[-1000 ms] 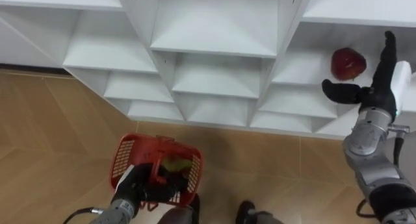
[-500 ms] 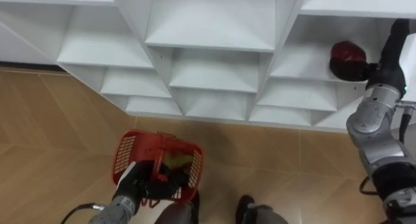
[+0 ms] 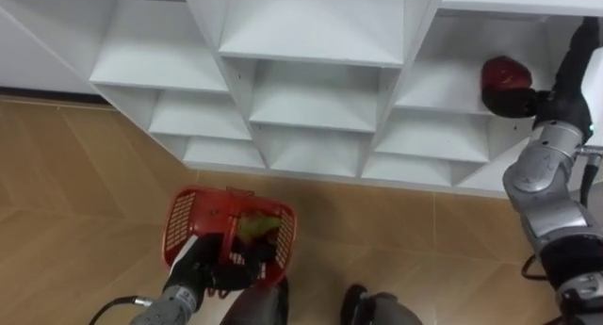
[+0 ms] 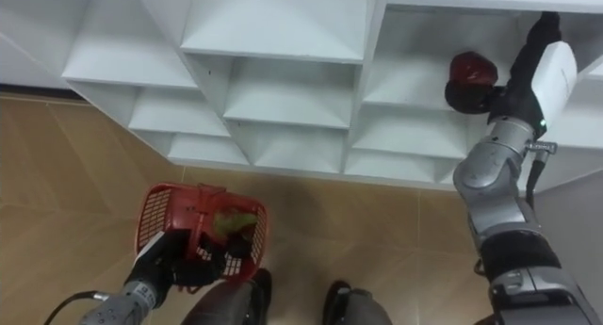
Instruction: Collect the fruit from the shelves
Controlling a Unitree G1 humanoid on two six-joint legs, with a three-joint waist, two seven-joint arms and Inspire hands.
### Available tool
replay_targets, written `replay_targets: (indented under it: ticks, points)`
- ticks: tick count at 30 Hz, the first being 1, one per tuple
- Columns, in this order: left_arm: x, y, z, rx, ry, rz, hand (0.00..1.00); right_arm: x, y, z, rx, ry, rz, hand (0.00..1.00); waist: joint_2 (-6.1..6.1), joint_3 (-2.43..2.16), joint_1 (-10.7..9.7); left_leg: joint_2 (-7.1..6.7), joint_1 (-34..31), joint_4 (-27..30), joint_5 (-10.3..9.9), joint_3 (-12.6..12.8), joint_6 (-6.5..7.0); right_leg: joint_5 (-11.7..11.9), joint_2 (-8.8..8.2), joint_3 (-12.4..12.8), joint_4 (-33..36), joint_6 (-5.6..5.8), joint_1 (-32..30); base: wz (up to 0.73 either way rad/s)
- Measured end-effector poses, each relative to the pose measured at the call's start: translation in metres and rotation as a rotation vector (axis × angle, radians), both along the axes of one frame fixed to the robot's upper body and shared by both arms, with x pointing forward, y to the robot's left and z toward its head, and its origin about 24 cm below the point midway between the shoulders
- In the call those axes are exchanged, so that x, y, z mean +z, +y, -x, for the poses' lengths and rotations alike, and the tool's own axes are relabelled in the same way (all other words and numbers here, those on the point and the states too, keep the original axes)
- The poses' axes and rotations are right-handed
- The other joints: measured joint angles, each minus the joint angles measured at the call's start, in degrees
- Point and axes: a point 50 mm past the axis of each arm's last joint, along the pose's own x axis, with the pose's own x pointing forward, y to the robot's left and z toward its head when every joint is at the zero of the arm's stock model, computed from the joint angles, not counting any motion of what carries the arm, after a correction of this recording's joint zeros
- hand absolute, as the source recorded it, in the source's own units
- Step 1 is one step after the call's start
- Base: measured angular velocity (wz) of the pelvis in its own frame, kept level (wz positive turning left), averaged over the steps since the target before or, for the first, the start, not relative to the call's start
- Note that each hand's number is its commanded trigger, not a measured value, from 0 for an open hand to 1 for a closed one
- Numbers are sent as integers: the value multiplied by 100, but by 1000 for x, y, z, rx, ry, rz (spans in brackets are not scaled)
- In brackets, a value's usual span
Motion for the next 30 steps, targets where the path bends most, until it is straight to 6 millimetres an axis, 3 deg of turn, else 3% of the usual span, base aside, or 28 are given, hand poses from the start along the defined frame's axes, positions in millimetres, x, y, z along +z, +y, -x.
replay_targets:
  ticks: [14, 30]
  points:
    - [5, -3, -7, 6, -14, 7, 100, -4, 5, -1, 21, 35, 41, 0, 41, -11, 206, 15, -256, 105, -54, 26, 21, -12, 0, 13, 77, 6, -259, 0]
    - [11, -3, -10, 12, -21, -5, 100, -2, 9, -4, 46, 73, 44, 0, 44, -12, 237, 28, -621, 435, -125, 71, -8, -115, -22, 77, 477, -48, -676, 0]
